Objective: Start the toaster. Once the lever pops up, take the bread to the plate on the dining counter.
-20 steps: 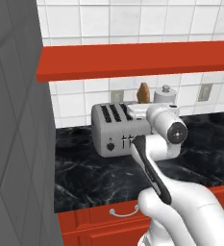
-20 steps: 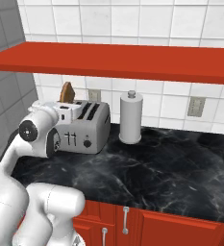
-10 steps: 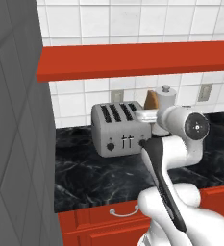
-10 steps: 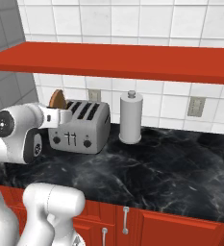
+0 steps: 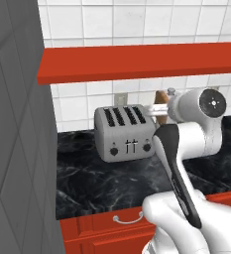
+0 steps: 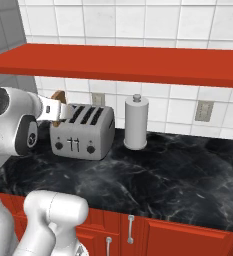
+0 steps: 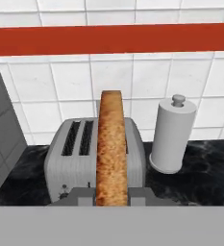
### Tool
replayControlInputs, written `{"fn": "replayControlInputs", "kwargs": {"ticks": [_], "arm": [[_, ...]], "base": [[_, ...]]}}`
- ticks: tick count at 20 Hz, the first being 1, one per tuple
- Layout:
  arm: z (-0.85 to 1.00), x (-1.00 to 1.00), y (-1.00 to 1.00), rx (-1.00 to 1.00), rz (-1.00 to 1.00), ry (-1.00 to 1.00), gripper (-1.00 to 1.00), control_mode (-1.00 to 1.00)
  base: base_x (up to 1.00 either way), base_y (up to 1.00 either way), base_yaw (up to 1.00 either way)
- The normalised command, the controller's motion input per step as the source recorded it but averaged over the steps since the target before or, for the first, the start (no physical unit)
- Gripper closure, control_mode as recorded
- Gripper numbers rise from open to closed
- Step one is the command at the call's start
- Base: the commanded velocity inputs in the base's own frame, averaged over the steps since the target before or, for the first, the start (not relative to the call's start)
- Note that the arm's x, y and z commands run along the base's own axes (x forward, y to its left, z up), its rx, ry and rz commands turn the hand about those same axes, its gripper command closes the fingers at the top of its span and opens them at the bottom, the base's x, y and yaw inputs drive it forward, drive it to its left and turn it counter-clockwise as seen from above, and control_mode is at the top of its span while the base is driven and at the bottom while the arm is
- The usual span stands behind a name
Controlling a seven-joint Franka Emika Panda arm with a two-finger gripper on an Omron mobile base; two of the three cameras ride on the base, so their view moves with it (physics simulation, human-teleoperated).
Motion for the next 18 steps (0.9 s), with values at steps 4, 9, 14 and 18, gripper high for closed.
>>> {"fn": "replayControlInputs", "kwargs": {"ticks": [4,9,14,18], "arm": [[0.0,-0.04,-0.1,0.0,0.0,0.03,1.0,-1.0],[0.0,-0.11,-0.02,0.0,0.0,0.03,1.0,-1.0],[-0.06,-0.15,-0.02,0.0,0.0,0.0,1.0,-1.0],[-0.16,-0.14,-0.01,0.0,0.0,0.0,1.0,-1.0]], "base": [[0.0,0.0,0.0],[0.0,0.0,0.0],[0.0,0.0,0.0],[0.0,0.0,0.0]]}}
